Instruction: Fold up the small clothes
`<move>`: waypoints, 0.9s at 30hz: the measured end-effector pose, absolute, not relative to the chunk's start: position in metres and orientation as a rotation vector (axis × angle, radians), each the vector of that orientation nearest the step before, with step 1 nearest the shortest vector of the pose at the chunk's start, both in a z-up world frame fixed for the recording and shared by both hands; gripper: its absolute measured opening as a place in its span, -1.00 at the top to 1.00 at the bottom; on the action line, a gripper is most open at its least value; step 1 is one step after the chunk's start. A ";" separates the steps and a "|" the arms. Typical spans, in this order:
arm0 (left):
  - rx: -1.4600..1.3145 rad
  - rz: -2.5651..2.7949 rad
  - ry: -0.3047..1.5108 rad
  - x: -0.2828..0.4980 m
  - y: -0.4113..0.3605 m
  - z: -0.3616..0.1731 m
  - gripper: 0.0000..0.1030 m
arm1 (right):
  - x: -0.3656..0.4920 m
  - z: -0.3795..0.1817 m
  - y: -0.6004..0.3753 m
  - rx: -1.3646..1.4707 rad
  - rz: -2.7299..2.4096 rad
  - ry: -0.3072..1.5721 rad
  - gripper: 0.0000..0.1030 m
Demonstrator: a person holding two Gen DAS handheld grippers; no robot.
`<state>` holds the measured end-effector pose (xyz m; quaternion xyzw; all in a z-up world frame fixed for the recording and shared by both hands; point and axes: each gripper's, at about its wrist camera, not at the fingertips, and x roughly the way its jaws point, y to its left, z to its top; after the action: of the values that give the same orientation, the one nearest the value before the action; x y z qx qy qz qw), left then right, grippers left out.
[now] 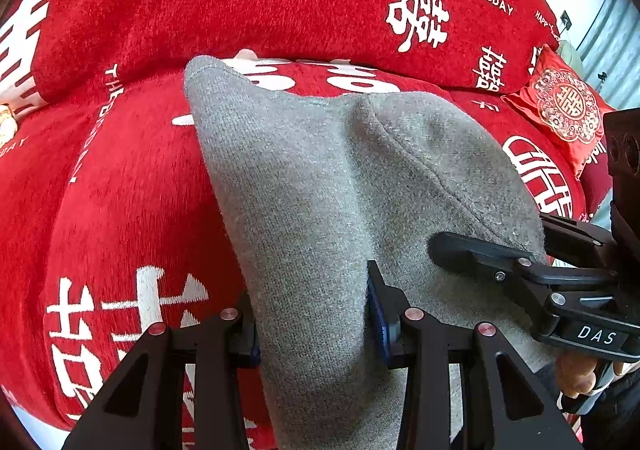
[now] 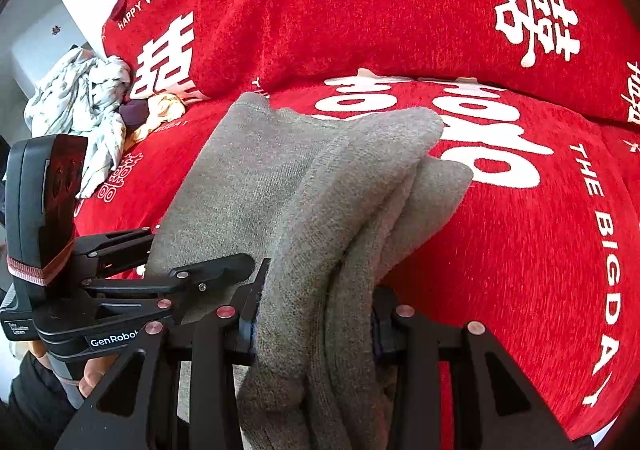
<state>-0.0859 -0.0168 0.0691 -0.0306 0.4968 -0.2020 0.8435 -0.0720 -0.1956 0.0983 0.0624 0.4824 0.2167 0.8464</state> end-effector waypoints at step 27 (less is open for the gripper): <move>-0.133 -0.468 1.047 -0.091 0.003 0.034 0.08 | -0.072 0.053 -0.213 0.244 0.493 1.044 0.19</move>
<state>-0.0913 0.0030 0.0337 -0.0629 0.4950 -0.2211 0.8380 -0.0725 -0.2132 0.0531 0.1149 0.4922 0.2325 0.8310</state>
